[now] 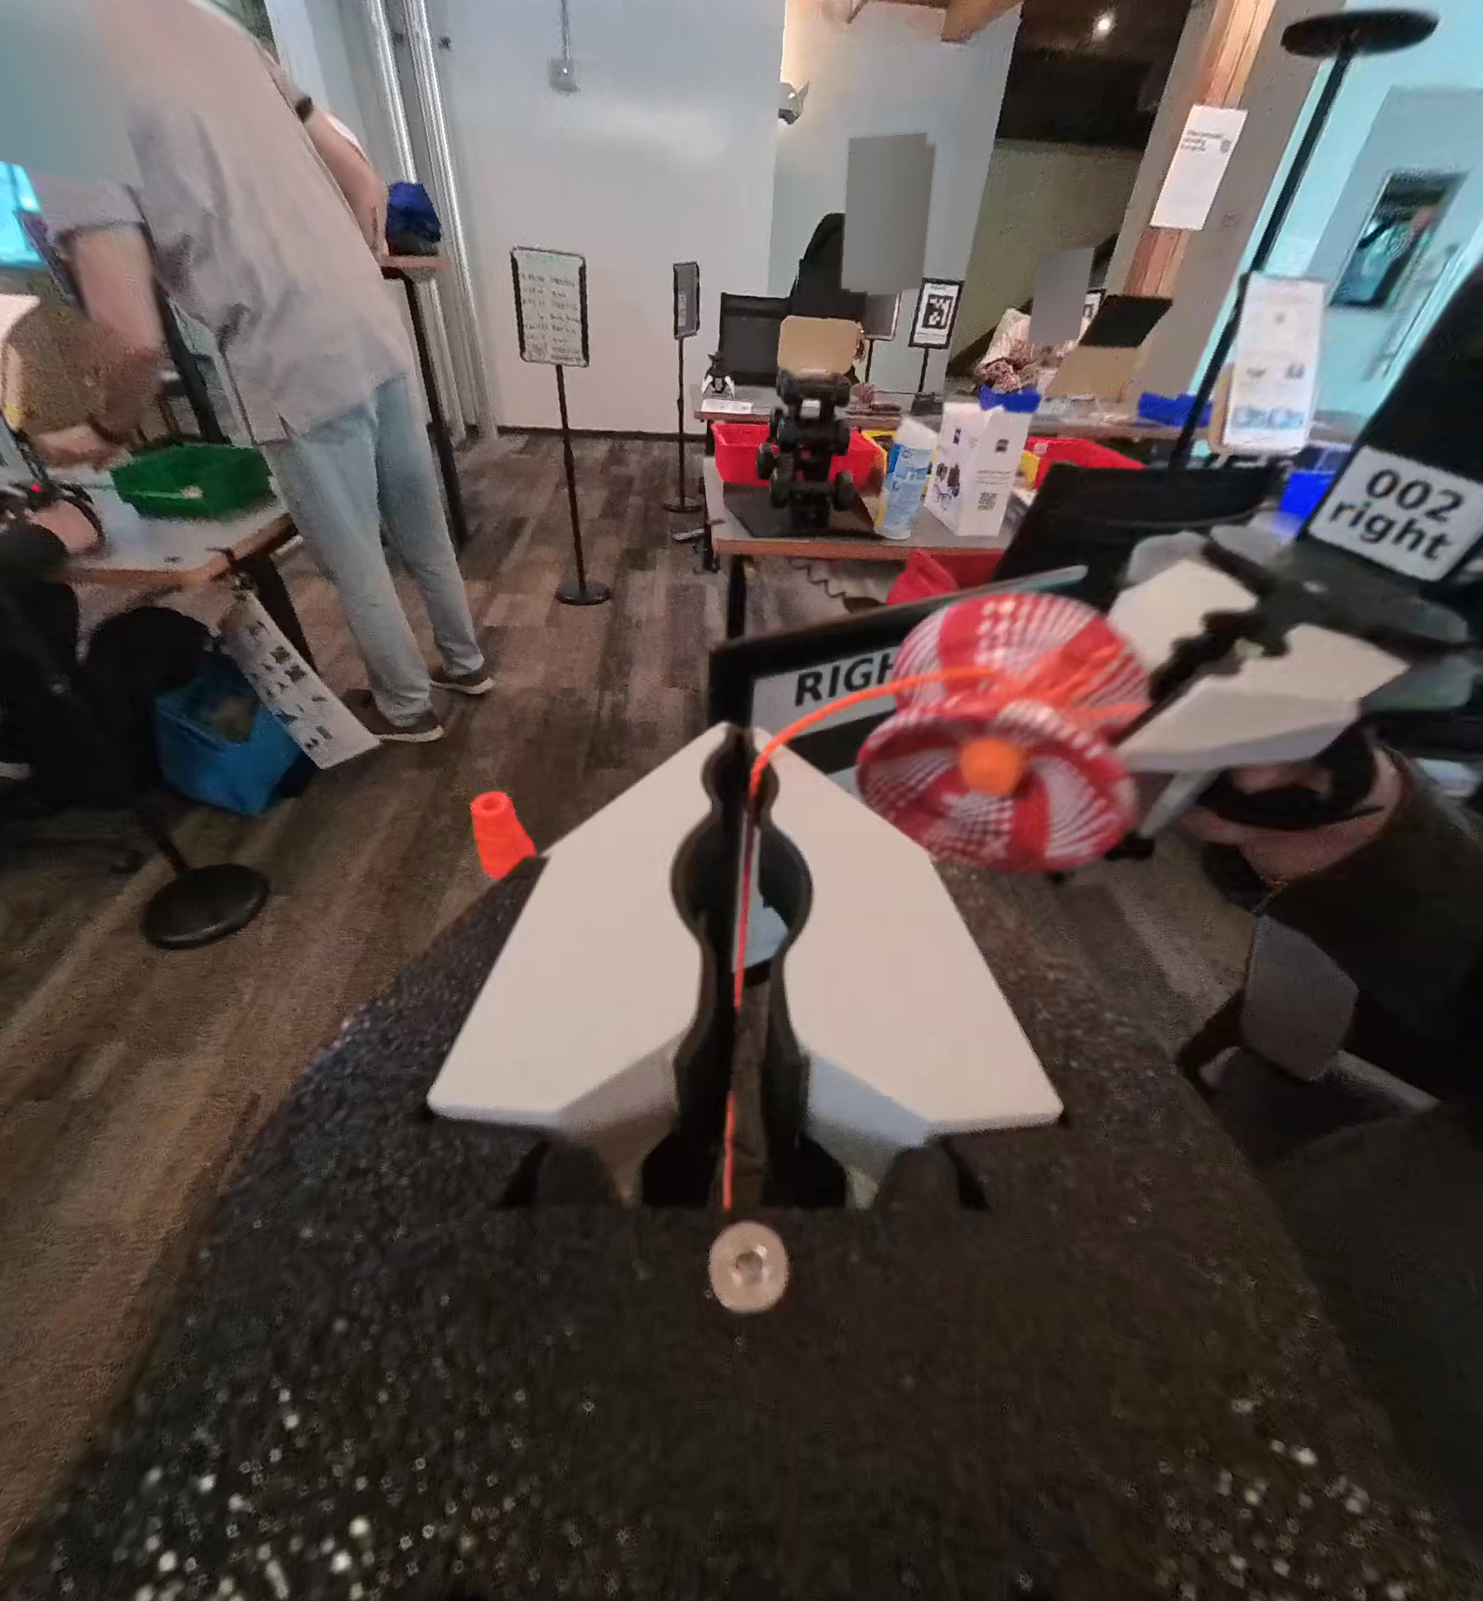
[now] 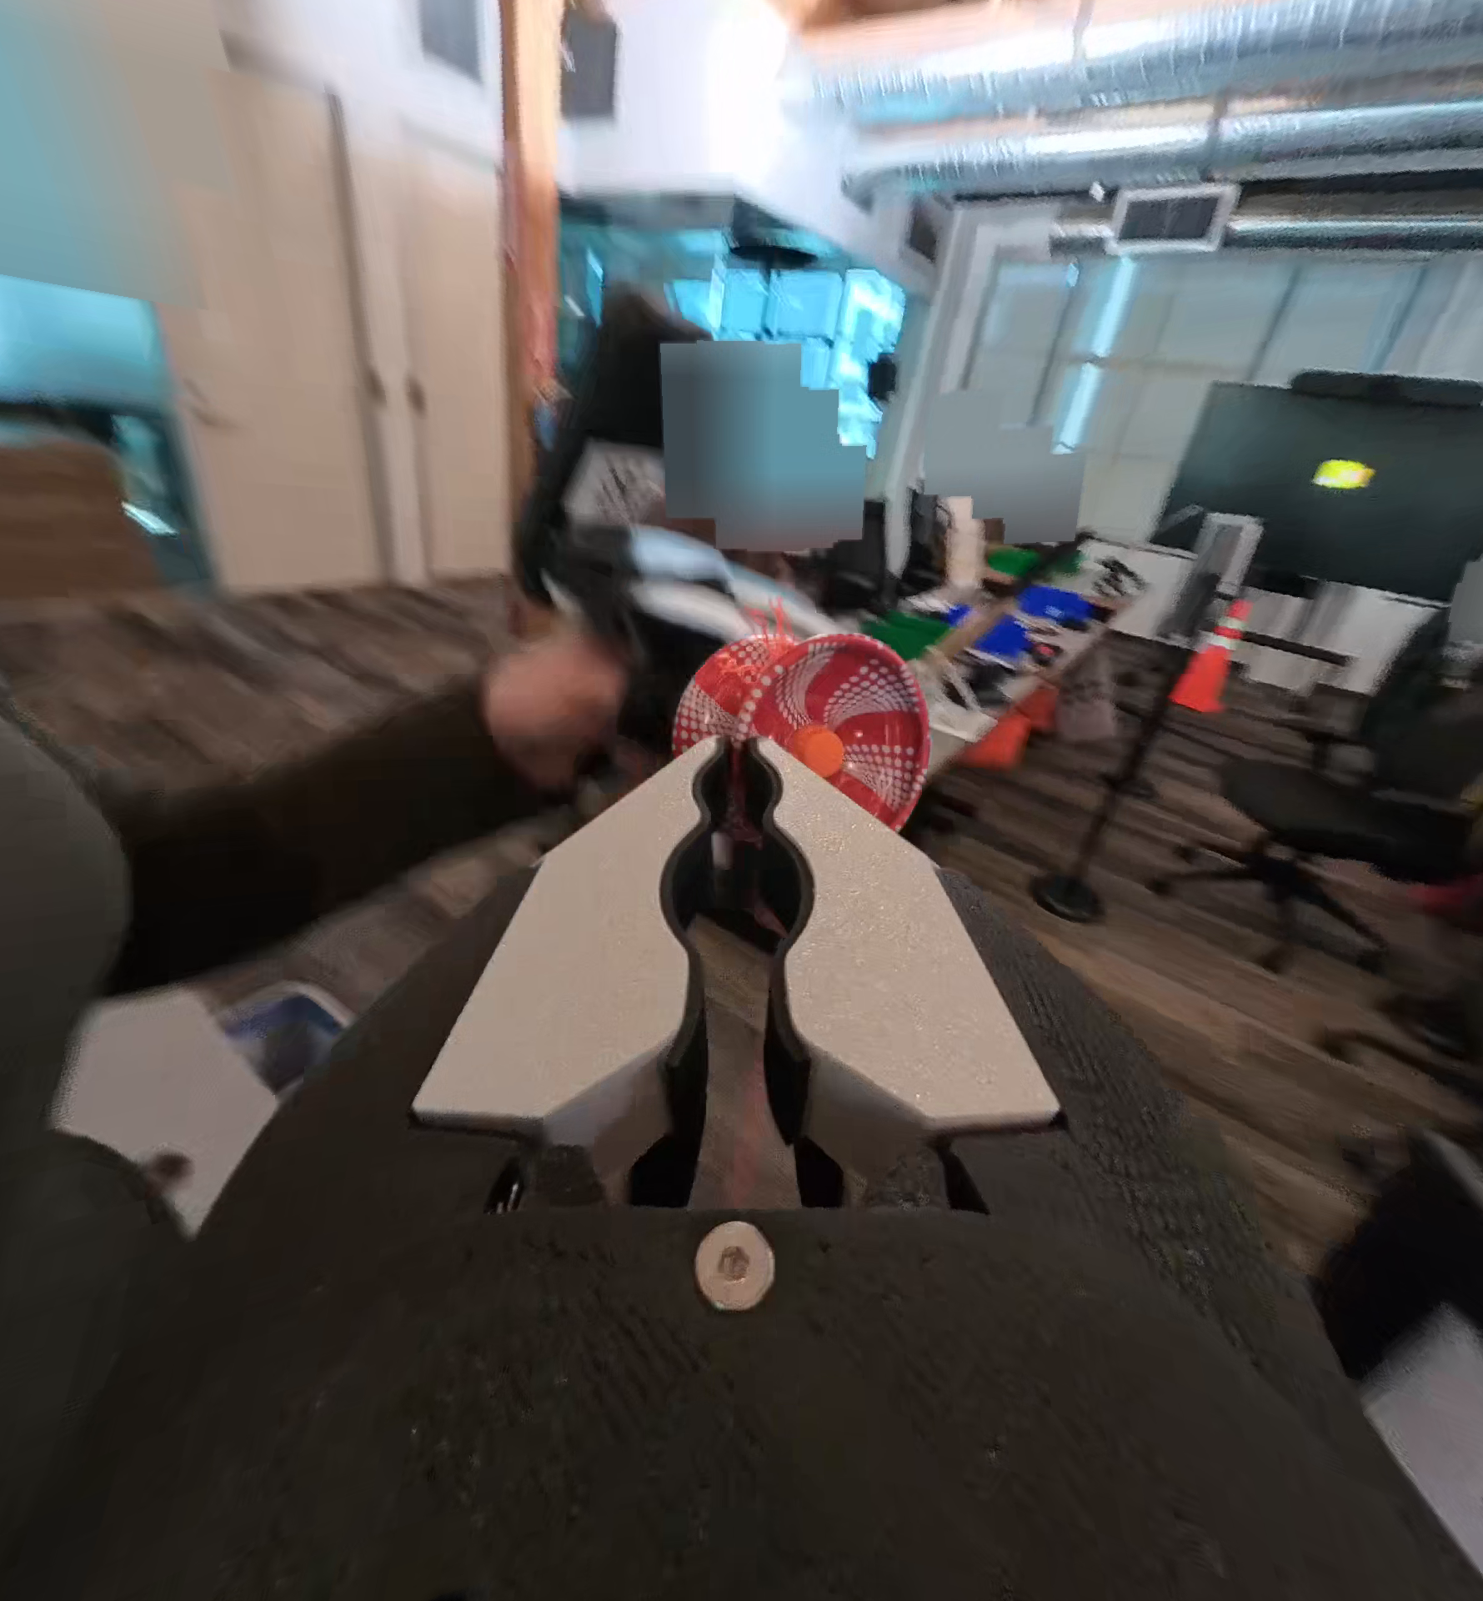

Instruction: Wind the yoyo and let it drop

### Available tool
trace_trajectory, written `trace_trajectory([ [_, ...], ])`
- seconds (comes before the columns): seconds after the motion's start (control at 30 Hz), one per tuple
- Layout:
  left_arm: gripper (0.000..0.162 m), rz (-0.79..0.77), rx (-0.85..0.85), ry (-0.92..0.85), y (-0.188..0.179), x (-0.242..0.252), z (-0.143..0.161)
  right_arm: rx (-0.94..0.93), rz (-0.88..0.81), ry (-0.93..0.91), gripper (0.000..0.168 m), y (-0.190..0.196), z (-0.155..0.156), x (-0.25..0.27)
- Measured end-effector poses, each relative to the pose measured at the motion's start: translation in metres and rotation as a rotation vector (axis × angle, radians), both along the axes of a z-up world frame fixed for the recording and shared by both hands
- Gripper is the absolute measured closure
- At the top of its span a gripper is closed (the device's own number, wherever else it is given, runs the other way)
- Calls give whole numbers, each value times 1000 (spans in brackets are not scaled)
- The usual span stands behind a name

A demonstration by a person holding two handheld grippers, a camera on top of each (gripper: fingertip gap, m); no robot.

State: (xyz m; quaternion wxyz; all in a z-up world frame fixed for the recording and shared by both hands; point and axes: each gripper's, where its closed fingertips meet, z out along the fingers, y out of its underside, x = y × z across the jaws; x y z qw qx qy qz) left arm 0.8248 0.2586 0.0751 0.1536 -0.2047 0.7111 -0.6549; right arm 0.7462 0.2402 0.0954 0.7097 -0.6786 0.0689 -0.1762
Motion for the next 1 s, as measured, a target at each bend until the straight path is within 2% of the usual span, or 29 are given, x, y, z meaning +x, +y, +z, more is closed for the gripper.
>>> trace_trajectory([
  [0.07,162,-5,26,-51,3,-11,27,-94,-124,-70,168,-6,-11,13],
  [0.17,162,-71,11,1,-8,-42,50,-77,-265,-85,168,-13,-11,33],
  [0.23,162,-191,10,94,-23,-68,46,-9,-305,-47,168,-16,-7,43],
  [0.3,162,-278,60,206,-35,-86,20,88,-288,6,168,-18,1,47],
  [0.37,162,-281,164,305,-40,-83,-22,248,-156,111,168,-18,17,38],
  [0.43,162,-250,245,409,-40,-70,-61,410,68,223,168,-17,36,20],
  [0.5,162,-133,287,440,-27,-40,-85,447,269,267,168,-17,44,0],
  [0.53,162,-74,278,434,-19,-25,-86,414,336,261,168,-16,42,-8],
  [0.6,162,1,198,384,-7,-7,-65,265,371,213,168,-11,25,-19],
  [0.7,162,41,104,225,1,-10,-9,10,281,141,168,-9,-13,-14],
  [0.77,162,14,70,158,-4,-28,21,-107,159,115,168,-12,-32,2],
  [0.83,162,-88,67,157,-18,-54,35,-152,32,90,168,-16,-38,20],
  [0.9,162,-198,101,198,-35,-78,29,-104,-54,80,168,-19,-29,32],
  [1.0,162,-309,214,338,-53,-95,-17,73,-71,87,168,-24,-2,33],
])
